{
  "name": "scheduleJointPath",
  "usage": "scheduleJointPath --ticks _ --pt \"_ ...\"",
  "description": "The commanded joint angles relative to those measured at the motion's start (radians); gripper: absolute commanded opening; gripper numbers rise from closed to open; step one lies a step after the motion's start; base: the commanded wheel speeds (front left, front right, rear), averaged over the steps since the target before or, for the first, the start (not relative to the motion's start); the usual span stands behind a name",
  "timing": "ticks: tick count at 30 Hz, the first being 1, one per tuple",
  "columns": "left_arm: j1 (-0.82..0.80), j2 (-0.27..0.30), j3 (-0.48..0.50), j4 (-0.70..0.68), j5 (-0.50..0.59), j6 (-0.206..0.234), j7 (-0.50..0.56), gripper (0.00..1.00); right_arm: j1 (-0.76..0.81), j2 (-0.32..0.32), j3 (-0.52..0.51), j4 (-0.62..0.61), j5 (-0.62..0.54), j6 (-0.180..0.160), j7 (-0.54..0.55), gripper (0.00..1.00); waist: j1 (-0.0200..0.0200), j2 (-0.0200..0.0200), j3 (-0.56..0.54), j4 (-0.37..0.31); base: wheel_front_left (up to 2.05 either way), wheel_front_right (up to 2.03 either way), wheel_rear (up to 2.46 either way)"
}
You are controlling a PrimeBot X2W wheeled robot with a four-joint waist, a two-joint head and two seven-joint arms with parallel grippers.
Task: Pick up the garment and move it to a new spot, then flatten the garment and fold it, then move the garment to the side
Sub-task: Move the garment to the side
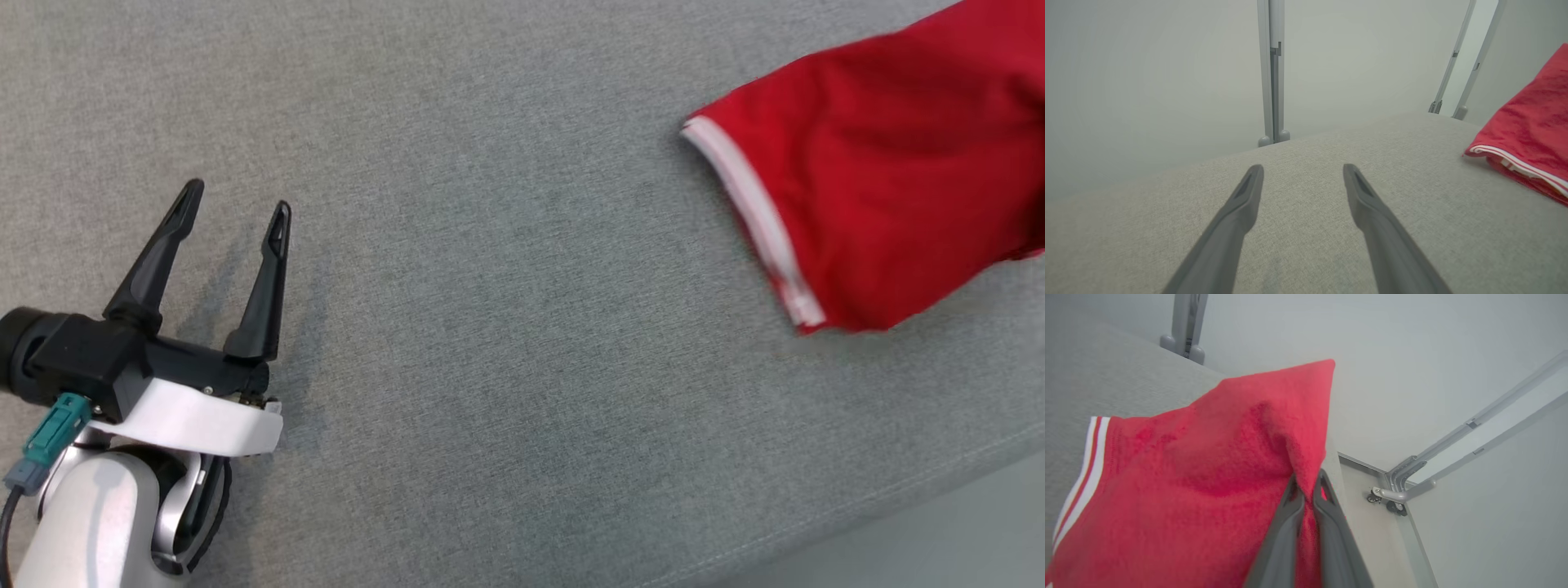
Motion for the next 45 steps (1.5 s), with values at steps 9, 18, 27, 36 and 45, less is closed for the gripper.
scheduleJointPath --ticks 9,18,27,36,45 --pt "-0.043 0.020 -0.010 -0.032 0.007 -0.009 -0.002 1.00 -0.106 -0.135 -0.085 0.243 0.063 -0.001 -0.063 0.00 0.0000 0.0000 0.070 0.050 0.00 0.00 0.00" --pt "-0.052 0.022 -0.013 -0.022 0.001 0.000 -0.011 1.00 -0.166 -0.063 -0.112 0.451 0.058 -0.001 -0.102 1.00 0.0000 0.0000 0.073 0.059 0.00 0.00 0.00" --pt "-0.015 -0.004 -0.002 0.029 -0.026 0.021 -0.054 1.00 -0.107 0.091 -0.223 0.365 0.049 -0.001 -0.237 1.00 0.0000 0.0000 -0.023 0.073 0.00 0.00 0.00" --pt "0.018 -0.045 0.004 0.075 -0.063 0.038 -0.097 1.00 0.051 0.281 -0.255 0.069 -0.023 -0.001 -0.212 1.00 0.0000 0.0000 -0.136 0.150 0.00 0.00 0.00" --pt "0.082 -0.071 0.015 0.121 -0.093 0.060 -0.120 1.00 0.257 0.440 -0.231 -0.168 -0.096 -0.001 -0.100 1.00 0.0000 0.0000 -0.249 0.284 0.00 0.00 0.00"
